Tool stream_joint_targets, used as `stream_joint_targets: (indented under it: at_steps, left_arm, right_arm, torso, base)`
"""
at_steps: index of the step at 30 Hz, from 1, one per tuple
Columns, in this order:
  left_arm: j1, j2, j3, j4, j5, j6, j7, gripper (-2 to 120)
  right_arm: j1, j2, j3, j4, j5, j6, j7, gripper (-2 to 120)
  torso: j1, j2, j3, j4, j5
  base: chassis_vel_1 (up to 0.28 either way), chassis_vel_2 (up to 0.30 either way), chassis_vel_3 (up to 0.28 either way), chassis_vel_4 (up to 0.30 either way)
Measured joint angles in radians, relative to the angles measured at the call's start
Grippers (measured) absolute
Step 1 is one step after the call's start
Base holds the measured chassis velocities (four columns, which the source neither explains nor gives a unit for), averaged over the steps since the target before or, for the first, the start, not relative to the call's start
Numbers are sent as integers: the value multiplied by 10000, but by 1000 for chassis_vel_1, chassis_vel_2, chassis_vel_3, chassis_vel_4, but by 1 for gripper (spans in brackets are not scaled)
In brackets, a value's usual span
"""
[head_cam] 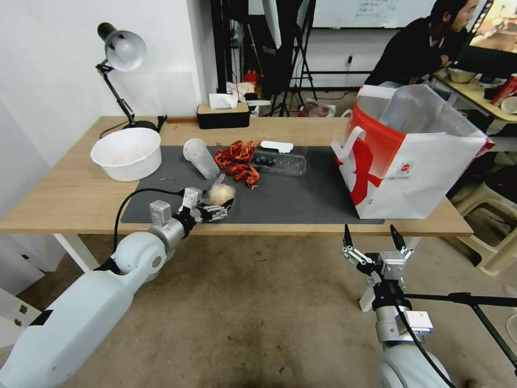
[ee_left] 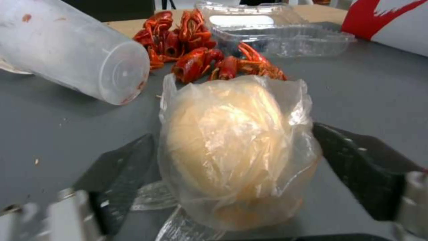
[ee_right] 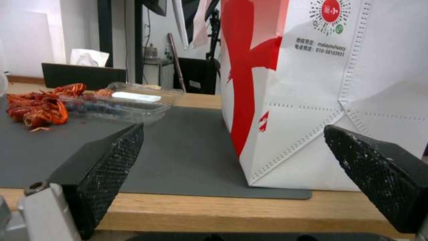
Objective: Pick up the trash from the table and place it into the takeout bag.
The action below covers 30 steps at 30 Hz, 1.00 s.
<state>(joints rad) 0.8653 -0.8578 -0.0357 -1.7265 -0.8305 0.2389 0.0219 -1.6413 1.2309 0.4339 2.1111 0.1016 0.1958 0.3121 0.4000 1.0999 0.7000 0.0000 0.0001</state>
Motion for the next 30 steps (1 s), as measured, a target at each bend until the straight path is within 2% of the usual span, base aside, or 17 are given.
stream_joint_targets:
  at_steps: [1, 7, 9, 11, 12, 16, 17, 20, 21, 22, 23, 24, 28, 30]
  left_arm:
    - [-57, 0, 58, 53, 18, -11, 1, 82]
    - [-149, 0, 163, 126, 49, -26, 11, 71]
    - [-195, 2, 219, 168, 65, -36, 20, 56]
    - [-260, 10, 289, 232, 97, -71, 47, 46]
    - [-260, 10, 289, 232, 97, -71, 47, 46]
    - [-368, 39, 390, 387, 329, -393, 404, 26]
    - [-368, 39, 390, 387, 329, -393, 404, 26]
    - [-495, 85, 396, 397, 507, -831, 911, 13]
    - [-495, 85, 396, 397, 507, -831, 911, 13]
    - [-628, 112, 426, 421, 542, -1103, 1210, 9]
    - [-910, 141, 543, 520, 500, -1560, 1777, 6]
    - [-910, 141, 543, 520, 500, -1560, 1777, 6]
    - [-2252, 80, 1231, 1055, -62, -2612, 3239, 4]
    - [-2643, 39, 1454, 1194, -238, -2799, 3425, 4]
  right_arm:
    - [4, 5, 0, -5, -4, 0, 1, 100]
    - [14, 13, 0, -20, -7, 1, 3, 100]
    - [15, 16, 0, -31, -10, 2, 5, 100]
    - [15, 23, 3, -44, -16, 4, 19, 100]
    - [15, 23, 3, -44, -16, 4, 19, 100]
    - [8, 40, 31, -66, -30, 15, 33, 100]
    - [8, 40, 31, -66, -30, 15, 33, 100]
    - [12, 58, 37, -84, -36, 19, 35, 100]
    - [12, 58, 37, -84, -36, 19, 35, 100]
    - [10, 66, 38, -91, -44, 26, 36, 100]
    - [7, 78, 46, -99, -52, 34, 38, 100]
    - [7, 78, 46, -99, -52, 34, 38, 100]
    - [-6, 89, 64, -110, -80, 41, 44, 100]
    - [-7, 92, 69, -110, -85, 41, 44, 100]
  torso:
    - [1, 0, 0, 0, -1]
    - [1, 0, 0, 1, 0]
    - [1, 2, 0, 0, -1]
    - [0, 1, 0, 1, 0]
    - [0, 1, 0, 1, 0]
    - [-1, 1, -1, 0, -1]
    - [-1, 1, -1, 0, -1]
    - [-1, 2, -1, 1, -1]
    - [-1, 2, -1, 1, -1]
    - [-1, 2, -1, 1, -1]
    - [-1, 2, -1, 3, -2]
    - [-1, 2, -1, 3, -2]
    - [-1, 1, 0, 0, -3]
    - [-1, 1, -1, 0, -1]
  base:
    - [0, 0, 0, 0]
    - [0, 0, 0, 0]
    - [0, 0, 0, 0]
    - [0, 0, 0, 0]
    - [0, 0, 0, 0]
    - [0, 0, 0, 0]
    - [0, 0, 0, 0]
    - [0, 0, 0, 0]
    - [0, 0, 0, 0]
    - [0, 0, 0, 0]
    - [0, 0, 0, 0]
    - [0, 0, 0, 0]
    - [0, 0, 0, 0]
    - [0, 0, 0, 0]
